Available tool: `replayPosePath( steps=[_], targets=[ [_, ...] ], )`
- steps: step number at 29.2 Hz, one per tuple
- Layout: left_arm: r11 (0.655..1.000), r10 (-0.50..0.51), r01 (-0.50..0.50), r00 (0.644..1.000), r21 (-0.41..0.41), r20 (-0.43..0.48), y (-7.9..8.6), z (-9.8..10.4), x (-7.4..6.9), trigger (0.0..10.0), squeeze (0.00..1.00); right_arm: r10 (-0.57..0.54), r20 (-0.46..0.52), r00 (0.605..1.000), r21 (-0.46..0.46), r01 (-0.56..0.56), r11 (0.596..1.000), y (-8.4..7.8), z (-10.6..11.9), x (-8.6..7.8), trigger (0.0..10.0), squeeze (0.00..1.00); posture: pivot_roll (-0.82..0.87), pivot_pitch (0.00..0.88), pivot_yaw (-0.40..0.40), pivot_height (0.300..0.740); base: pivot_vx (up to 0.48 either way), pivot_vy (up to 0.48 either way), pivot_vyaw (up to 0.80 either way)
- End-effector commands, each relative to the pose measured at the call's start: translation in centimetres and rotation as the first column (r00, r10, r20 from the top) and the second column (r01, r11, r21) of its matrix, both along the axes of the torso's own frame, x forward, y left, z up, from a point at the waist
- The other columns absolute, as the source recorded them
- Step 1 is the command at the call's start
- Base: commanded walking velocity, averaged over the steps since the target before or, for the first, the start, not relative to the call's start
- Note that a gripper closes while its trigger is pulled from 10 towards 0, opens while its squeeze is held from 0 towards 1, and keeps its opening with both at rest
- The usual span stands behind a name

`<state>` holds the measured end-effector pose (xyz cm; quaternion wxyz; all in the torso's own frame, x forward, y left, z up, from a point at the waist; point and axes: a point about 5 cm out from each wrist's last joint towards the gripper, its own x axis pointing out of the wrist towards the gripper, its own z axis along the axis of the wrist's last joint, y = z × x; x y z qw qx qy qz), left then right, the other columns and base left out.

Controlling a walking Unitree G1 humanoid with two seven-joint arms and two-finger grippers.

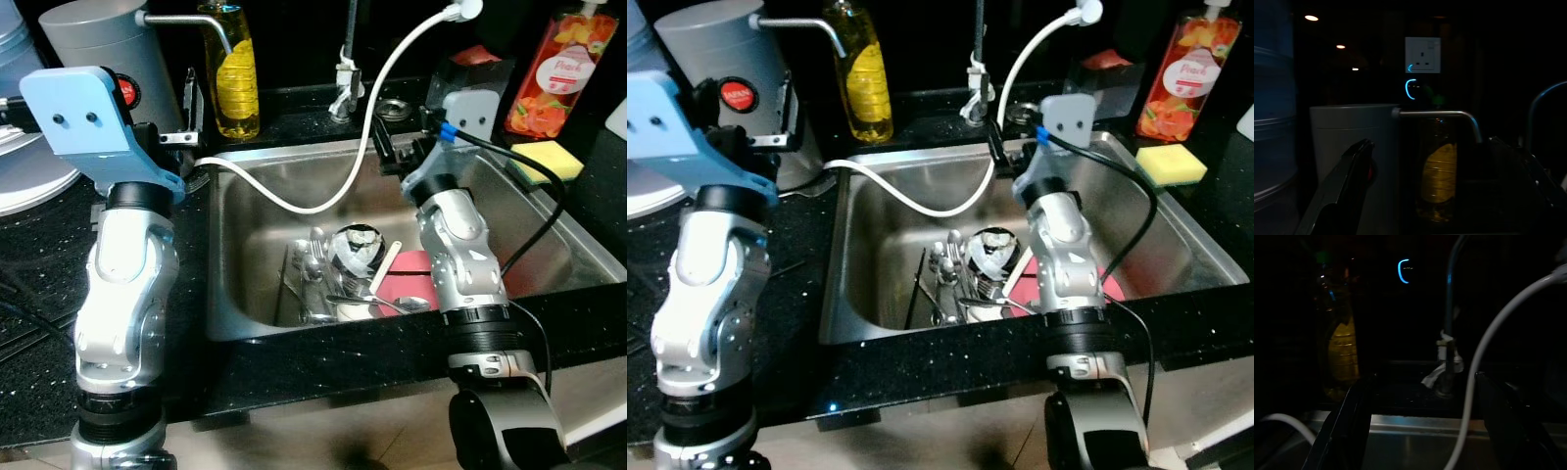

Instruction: Kitchen organization

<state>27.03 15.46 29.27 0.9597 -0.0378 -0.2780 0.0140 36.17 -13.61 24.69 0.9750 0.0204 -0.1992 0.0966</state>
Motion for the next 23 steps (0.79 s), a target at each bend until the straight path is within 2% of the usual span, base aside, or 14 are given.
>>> replayPosePath(
  steps=[1,5,10,23],
  targets=[
    [1.0,0.011,-0.011,1.0,0.013,0.001,0.05,-0.1,-0.12,10.0,0.0,0.007,-0.006,1.0,0.009,-0.007,1.0,0.06,-0.17,0.0,10.0,0.0,-0.04,0.0,0.026,0.74,0.0,0.0,0.0],
    [1.0,0.0,0.0,1.0,0.02,-0.005,-0.15,-0.12,0.01,10.0,0.0,-0.004,-0.015,1.0,0.011,0.004,1.0,-0.28,-0.57,-0.1,10.0,0.0,-0.04,0.0,0.033,0.74,0.0,0.0,0.0],
    [1.0,-0.01,0.011,1.0,0.029,-0.016,-0.28,-0.19,0.12,10.0,0.0,-0.006,-0.018,1.0,0.013,0.006,1.0,-0.21,-0.68,-0.17,10.0,0.0,-0.04,0.0,0.038,0.74,-0.288,0.0,0.0],
    [0.999,-0.014,0.015,1.0,0.036,-0.027,-0.28,-0.24,0.13,10.0,0.0,-0.012,-0.028,1.0,0.017,0.012,1.0,-0.18,-1.03,-0.28,10.0,0.0,-0.04,0.0,0.046,0.74,-0.436,0.0,0.0]
  ],
)
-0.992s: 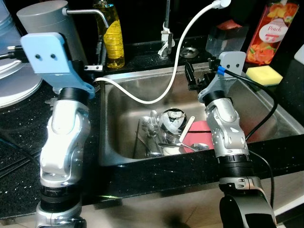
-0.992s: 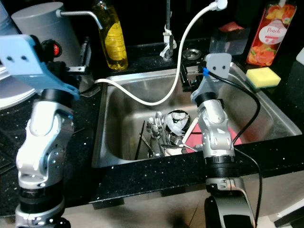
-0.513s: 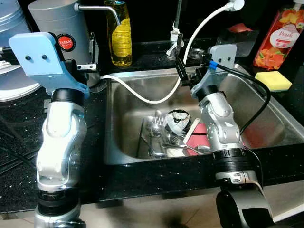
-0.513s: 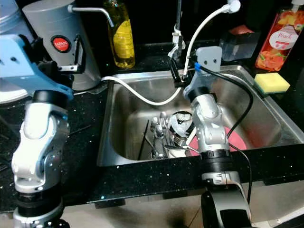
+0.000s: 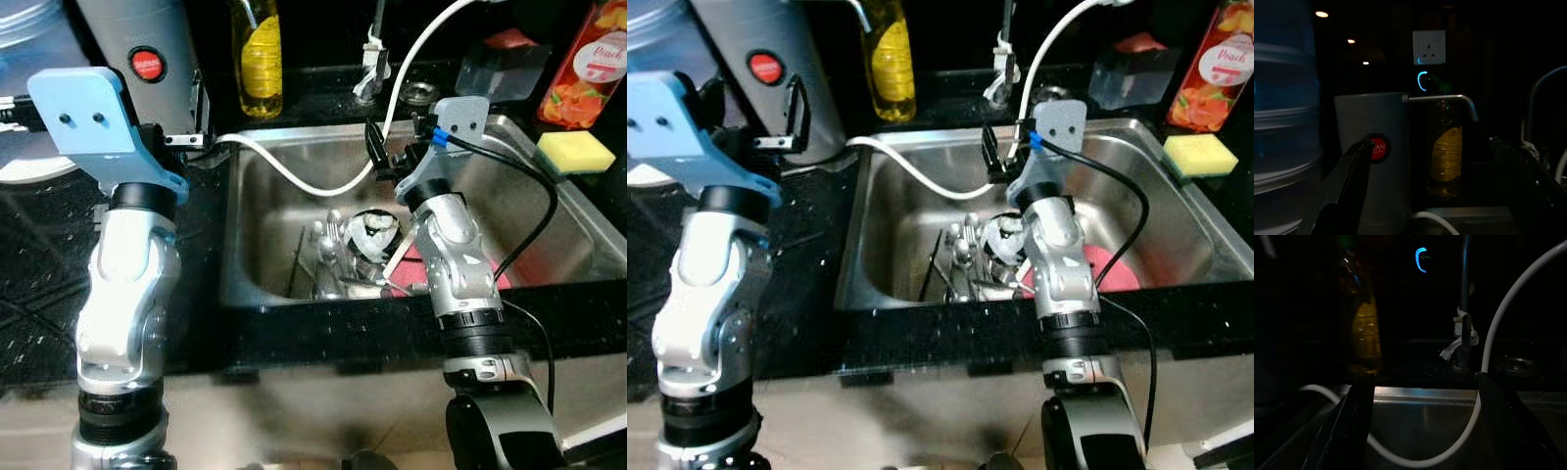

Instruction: Kitchen organization

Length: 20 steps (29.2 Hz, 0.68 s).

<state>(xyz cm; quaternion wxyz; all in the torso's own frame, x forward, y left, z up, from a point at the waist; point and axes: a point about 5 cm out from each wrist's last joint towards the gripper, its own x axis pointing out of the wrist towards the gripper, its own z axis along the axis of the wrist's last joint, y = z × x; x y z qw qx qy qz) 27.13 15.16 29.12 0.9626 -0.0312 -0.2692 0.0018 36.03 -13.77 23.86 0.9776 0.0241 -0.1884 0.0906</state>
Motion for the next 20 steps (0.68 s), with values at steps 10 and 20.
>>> replayPosePath(
  steps=[10,20],
  targets=[
    [1.0,0.008,-0.008,1.0,0.019,-0.012,0.11,-0.09,-0.04,10.0,0.0,-0.001,-0.007,1.0,0.013,0.001,1.0,0.06,-0.29,-0.16,10.0,0.0,-0.04,0.0,0.048,0.74,-0.407,0.0,0.0],
    [1.0,0.001,-0.001,1.0,0.019,-0.018,0.03,-0.2,0.17,10.0,0.0,-0.006,-0.007,1.0,0.011,0.006,1.0,-0.02,-0.33,-0.17,10.0,0.0,-0.04,0.0,0.054,0.74,-0.348,0.0,0.0]
  ],
)
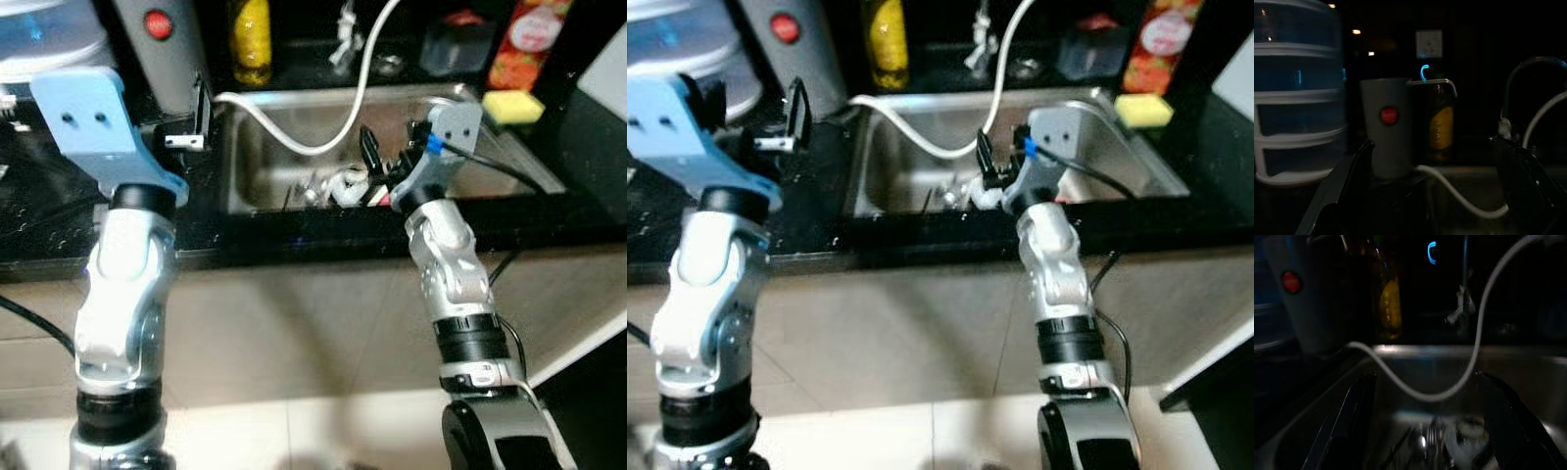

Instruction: Kitchen organization

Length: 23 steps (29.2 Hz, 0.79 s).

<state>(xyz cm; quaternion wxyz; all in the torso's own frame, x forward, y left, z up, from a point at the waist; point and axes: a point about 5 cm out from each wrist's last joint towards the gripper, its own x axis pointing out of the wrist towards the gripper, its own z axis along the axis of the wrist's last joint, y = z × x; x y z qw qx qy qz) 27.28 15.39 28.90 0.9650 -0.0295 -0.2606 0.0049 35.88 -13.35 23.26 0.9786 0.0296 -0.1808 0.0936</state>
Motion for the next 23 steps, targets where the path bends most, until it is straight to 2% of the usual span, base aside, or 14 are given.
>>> replayPosePath(
  steps=[1,16,19,23],
  targets=[
    [1.0,-0.005,0.005,1.0,0.018,-0.003,-0.2,0.0,0.1,10.0,0.0,-0.014,0.009,1.0,0.003,0.014,1.0,-0.5,0.3,0.0,10.0,0.0,-0.04,0.0,0.054,0.74,0.0,0.0,0.0],
    [0.998,0.007,-0.005,0.999,0.057,-0.048,-0.2,-1.2,0.5,10.0,0.0,-0.016,0.008,1.0,0.002,0.016,1.0,-0.5,0.2,0.0,10.0,0.0,-0.05,0.0,0.059,0.74,0.0,0.0,0.0],
    [0.998,0.013,-0.008,0.997,0.067,-0.071,-0.1,-2.0,0.7,10.0,0.0,-0.015,0.002,1.0,-0.001,0.015,1.0,-0.5,-0.1,0.0,10.0,0.0,-0.05,0.0,0.059,0.74,0.0,0.0,0.0],
    [0.992,0.013,-0.001,0.996,0.127,-0.091,-0.5,-2.7,0.6,10.0,0.0,-0.013,-0.011,1.0,-0.002,0.013,1.0,-0.4,-0.6,-0.1,10.0,0.0,-0.05,0.0,0.061,0.74,0.0,0.0,0.0]
  ],
)
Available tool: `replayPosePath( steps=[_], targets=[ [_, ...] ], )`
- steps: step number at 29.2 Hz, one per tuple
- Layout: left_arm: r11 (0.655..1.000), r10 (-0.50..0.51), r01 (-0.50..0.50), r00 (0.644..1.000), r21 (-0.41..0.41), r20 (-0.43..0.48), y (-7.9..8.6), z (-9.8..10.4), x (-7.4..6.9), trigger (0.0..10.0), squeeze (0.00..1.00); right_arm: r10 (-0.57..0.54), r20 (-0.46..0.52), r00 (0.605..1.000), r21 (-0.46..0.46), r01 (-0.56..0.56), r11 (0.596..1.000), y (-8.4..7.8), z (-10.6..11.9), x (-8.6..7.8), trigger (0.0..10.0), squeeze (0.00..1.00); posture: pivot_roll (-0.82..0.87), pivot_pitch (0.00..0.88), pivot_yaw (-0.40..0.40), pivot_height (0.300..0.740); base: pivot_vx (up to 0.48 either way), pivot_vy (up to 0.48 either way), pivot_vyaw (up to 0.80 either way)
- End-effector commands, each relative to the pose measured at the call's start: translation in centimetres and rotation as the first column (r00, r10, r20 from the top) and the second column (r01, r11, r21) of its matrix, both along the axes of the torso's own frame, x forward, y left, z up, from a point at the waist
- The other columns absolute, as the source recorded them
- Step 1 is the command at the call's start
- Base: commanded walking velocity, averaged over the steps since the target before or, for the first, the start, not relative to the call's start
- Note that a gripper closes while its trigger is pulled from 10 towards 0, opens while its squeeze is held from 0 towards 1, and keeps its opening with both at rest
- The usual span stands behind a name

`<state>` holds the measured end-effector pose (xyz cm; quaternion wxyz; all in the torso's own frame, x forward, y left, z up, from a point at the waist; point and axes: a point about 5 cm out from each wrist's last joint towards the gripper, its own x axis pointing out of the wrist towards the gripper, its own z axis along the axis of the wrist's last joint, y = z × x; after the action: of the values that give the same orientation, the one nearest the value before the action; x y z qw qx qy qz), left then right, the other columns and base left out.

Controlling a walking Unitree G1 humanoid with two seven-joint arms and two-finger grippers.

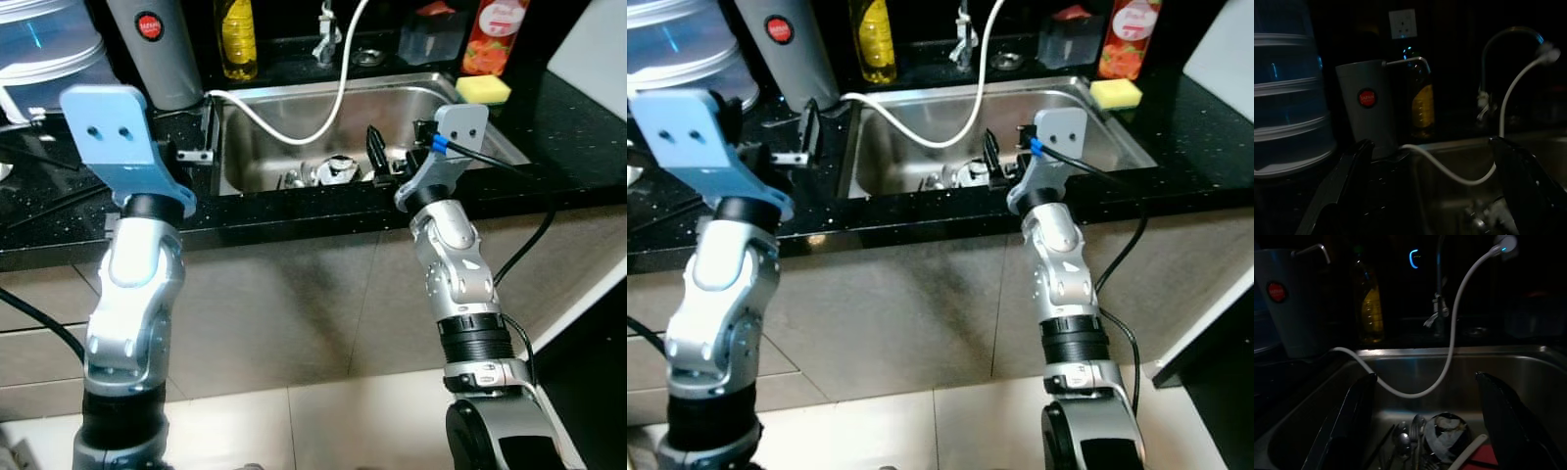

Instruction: Kitchen organization

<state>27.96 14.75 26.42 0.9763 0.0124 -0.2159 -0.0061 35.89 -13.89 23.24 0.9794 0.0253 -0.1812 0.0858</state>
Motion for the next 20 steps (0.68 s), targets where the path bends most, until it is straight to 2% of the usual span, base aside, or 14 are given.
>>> replayPosePath(
  steps=[1,8,12,15,18,20],
  targets=[
    [0.999,0.004,-0.004,1.0,0.052,0.003,-0.1,-0.3,-0.1,10.0,0.0,0.003,-0.016,1.0,0.003,-0.003,1.0,0.1,-0.7,-0.1,10.0,0.0,-0.05,0.0,0.062,0.74,0.0,0.0,0.0],
    [0.995,0.031,-0.031,1.0,0.094,-0.001,0.0,-0.9,-0.1,10.0,0.0,-0.006,-0.044,0.999,-0.005,0.006,1.0,-0.1,-1.8,-0.1,10.0,0.0,-0.05,0.0,0.061,0.74,0.0,0.0,0.0],
    [0.984,0.117,-0.111,0.993,0.141,-0.035,1.4,-2.7,0.3,10.0,0.0,0.006,-0.105,0.994,-0.023,-0.008,1.0,0.1,-4.2,-0.2,10.0,0.0,-0.04,0.001,0.06,0.74,0.0,0.0,0.0],
    [0.979,0.132,-0.121,0.99,0.162,-0.056,1.7,-3.5,0.3,10.0,0.0,0.002,-0.131,0.991,-0.025,-0.005,1.0,0.2,-5.1,-0.4,10.0,0.0,-0.04,0.004,0.062,0.74,0.0,0.0,0.0],
    [0.987,0.135,-0.124,0.985,0.104,-0.108,1.9,-4.2,0.8,10.0,0.0,0.018,-0.134,0.991,-0.009,-0.019,1.0,0.9,-5.3,-0.5,10.0,0.0,-0.05,0.012,0.072,0.74,0.0,0.0,0.0],
    [0.988,0.135,-0.123,0.984,0.097,-0.12,1.7,-4.2,1.2,10.0,0.0,0.041,-0.119,0.992,0.004,-0.041,0.999,1.6,-4.8,-0.4,10.0,0.0,-0.05,0.011,0.073,0.74,0.0,0.0,0.0]
  ],
)
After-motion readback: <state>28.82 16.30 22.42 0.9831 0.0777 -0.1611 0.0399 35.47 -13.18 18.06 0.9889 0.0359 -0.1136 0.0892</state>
